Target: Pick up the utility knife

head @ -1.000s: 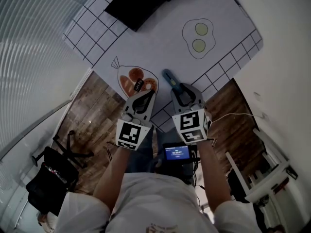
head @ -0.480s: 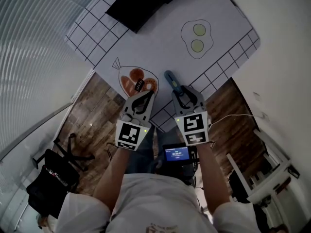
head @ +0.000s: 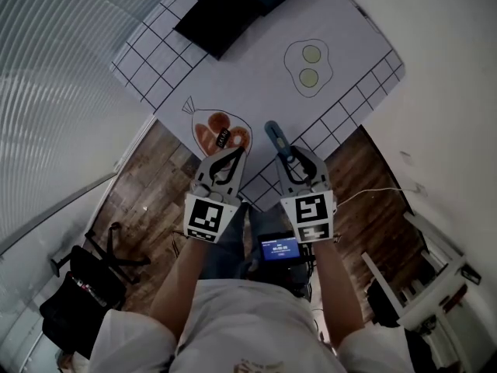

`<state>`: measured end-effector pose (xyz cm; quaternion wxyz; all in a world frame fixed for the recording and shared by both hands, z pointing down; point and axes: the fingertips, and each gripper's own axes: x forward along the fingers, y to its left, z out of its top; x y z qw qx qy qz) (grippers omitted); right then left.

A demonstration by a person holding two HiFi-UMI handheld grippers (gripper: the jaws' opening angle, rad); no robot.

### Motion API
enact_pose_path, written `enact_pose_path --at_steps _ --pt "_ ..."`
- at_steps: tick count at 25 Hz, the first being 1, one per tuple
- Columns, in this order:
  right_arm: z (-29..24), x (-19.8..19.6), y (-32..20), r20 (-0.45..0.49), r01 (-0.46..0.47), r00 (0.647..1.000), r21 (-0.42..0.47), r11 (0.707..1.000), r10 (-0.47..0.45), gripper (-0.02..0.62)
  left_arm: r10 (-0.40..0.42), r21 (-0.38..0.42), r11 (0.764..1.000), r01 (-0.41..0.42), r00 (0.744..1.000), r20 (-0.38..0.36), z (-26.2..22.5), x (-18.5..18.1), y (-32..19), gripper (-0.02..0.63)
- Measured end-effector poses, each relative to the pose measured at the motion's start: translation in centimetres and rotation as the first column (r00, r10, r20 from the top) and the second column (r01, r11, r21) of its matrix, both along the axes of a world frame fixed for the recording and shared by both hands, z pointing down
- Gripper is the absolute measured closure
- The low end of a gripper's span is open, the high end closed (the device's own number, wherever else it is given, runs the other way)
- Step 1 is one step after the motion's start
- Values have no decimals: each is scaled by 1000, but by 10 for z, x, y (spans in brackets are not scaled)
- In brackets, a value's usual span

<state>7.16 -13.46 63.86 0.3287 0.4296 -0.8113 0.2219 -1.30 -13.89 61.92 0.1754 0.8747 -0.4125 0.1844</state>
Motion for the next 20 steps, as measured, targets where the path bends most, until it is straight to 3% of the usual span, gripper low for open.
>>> enact_pose_path --at_steps 7,20 --pt "-25 3 6 11 -38 999 66 997 38 460 15 61 998 -17 999 31 -20 -4 2 600" --pt "-95 16 9 81 -131 990 188 973 117 460 15 174 985 -18 1000 18 -87 -8 -2 600"
